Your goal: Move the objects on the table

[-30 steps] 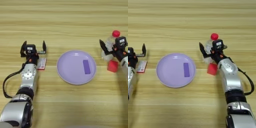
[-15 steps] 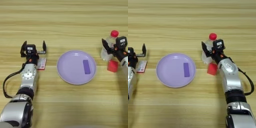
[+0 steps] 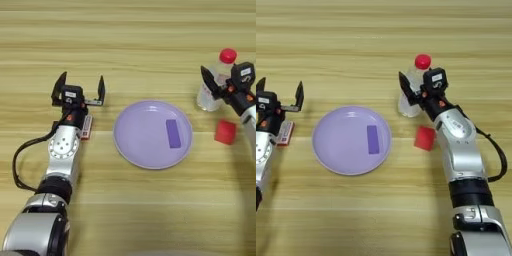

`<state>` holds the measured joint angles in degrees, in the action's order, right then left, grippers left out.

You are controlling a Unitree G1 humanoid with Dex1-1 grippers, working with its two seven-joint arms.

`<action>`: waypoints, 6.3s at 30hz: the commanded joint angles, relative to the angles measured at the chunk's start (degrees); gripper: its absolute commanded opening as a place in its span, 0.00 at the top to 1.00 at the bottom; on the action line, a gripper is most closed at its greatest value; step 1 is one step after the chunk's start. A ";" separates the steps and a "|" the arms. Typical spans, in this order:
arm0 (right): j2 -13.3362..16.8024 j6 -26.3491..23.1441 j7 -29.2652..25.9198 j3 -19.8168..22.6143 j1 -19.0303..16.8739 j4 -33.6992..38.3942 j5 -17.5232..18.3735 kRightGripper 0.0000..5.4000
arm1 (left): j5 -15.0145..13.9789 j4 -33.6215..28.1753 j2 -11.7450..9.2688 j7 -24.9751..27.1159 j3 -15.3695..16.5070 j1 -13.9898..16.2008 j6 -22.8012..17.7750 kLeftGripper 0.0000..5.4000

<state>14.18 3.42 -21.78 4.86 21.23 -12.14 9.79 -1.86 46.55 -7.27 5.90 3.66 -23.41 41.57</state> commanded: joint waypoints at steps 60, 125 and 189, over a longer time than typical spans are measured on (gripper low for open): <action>-9.34 -14.48 -3.40 -18.03 -4.78 23.28 2.46 0.42 | 5.49 -8.54 6.53 14.83 -17.15 5.19 -9.49 0.00; -9.74 -9.15 -3.27 -16.27 -4.91 14.64 0.00 0.22 | 3.24 -8.87 5.53 17.64 -13.63 4.98 -9.84 0.39; -4.28 4.07 3.95 -4.10 -1.90 -5.90 -4.36 0.00 | -0.40 -9.87 0.14 15.08 -3.71 3.84 -8.38 0.41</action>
<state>10.27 6.94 -17.69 0.53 18.18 -18.01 4.89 -0.62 36.20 -5.78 21.70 -1.88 -17.53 32.18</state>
